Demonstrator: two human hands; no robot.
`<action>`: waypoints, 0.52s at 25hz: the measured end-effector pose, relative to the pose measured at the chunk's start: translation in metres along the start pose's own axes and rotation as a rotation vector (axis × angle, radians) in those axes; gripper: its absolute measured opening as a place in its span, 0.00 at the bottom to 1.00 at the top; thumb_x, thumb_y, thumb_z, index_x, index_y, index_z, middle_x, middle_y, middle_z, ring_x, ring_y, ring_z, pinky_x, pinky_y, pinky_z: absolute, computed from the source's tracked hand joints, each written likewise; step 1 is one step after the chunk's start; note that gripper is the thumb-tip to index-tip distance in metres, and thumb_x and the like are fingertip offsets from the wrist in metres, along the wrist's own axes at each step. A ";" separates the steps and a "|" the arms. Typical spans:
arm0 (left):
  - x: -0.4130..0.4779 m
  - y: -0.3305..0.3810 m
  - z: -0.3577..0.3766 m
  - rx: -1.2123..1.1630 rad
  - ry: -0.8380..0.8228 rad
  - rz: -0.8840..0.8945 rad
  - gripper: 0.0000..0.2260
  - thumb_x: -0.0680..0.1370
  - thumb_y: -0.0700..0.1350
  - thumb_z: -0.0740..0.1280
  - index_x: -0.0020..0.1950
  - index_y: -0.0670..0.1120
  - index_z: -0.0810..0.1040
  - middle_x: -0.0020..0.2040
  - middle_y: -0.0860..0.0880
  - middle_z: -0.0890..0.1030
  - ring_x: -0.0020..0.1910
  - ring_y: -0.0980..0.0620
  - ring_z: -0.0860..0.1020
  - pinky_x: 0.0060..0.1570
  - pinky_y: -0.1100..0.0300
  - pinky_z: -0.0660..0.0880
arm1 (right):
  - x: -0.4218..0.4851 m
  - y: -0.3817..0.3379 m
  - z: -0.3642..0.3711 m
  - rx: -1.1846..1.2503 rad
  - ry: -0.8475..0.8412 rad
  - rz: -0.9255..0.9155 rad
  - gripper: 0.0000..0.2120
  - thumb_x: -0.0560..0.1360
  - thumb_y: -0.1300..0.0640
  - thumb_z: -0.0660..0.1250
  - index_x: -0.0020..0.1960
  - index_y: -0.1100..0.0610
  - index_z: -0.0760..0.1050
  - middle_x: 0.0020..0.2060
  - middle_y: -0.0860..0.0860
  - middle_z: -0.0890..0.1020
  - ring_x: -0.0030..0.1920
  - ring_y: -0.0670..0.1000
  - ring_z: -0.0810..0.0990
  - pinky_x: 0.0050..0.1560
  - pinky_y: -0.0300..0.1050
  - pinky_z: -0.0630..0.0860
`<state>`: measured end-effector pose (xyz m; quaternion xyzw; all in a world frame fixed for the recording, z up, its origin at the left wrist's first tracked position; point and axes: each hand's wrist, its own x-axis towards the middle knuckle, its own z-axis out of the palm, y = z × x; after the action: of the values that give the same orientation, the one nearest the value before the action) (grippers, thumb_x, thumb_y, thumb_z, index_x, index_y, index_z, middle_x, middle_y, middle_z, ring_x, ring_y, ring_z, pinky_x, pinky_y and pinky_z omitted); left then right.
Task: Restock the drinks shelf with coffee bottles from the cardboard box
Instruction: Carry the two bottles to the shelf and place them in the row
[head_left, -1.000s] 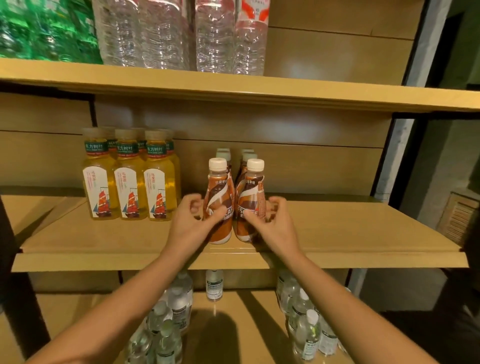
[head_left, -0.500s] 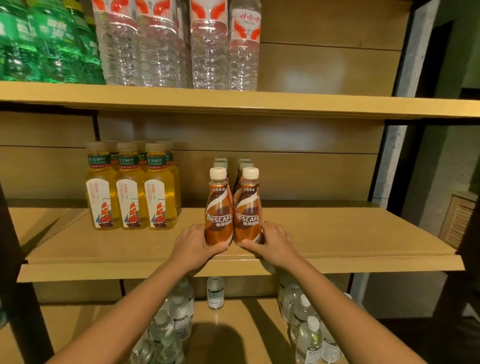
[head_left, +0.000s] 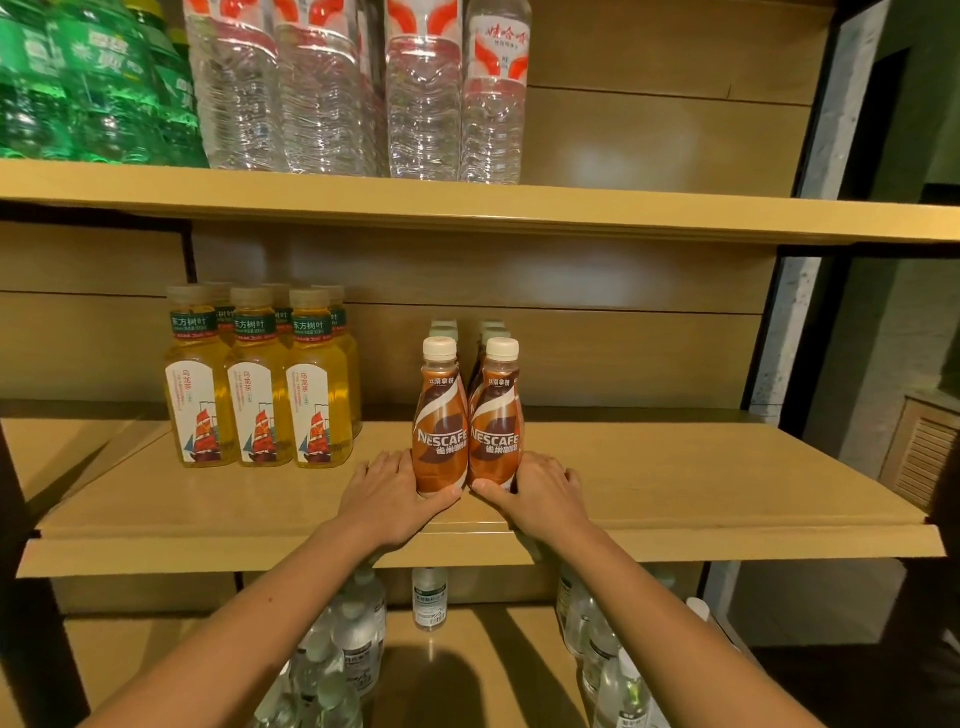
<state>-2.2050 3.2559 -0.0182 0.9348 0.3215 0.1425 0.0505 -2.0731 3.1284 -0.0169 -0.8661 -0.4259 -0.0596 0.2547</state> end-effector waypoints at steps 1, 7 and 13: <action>0.003 -0.001 0.001 -0.013 -0.002 0.000 0.39 0.72 0.72 0.51 0.75 0.48 0.58 0.74 0.46 0.65 0.72 0.46 0.63 0.72 0.47 0.58 | 0.002 0.000 0.000 0.003 -0.012 -0.004 0.28 0.72 0.34 0.61 0.60 0.54 0.73 0.58 0.52 0.78 0.63 0.53 0.73 0.68 0.56 0.63; 0.028 -0.005 0.007 -0.059 -0.057 -0.022 0.38 0.71 0.73 0.52 0.73 0.49 0.61 0.72 0.46 0.68 0.70 0.45 0.66 0.70 0.47 0.62 | 0.017 0.003 0.003 0.023 -0.042 0.007 0.28 0.72 0.35 0.62 0.61 0.56 0.71 0.60 0.53 0.77 0.64 0.54 0.72 0.68 0.57 0.64; 0.045 -0.008 0.014 -0.042 -0.063 -0.027 0.41 0.69 0.75 0.49 0.74 0.50 0.60 0.73 0.46 0.66 0.71 0.44 0.63 0.71 0.45 0.59 | 0.035 0.007 0.010 -0.014 -0.078 0.023 0.30 0.70 0.32 0.61 0.58 0.56 0.73 0.54 0.54 0.79 0.58 0.55 0.76 0.60 0.55 0.72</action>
<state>-2.1715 3.2901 -0.0228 0.9331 0.3292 0.1190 0.0822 -2.0469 3.1543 -0.0170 -0.8742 -0.4253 -0.0258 0.2327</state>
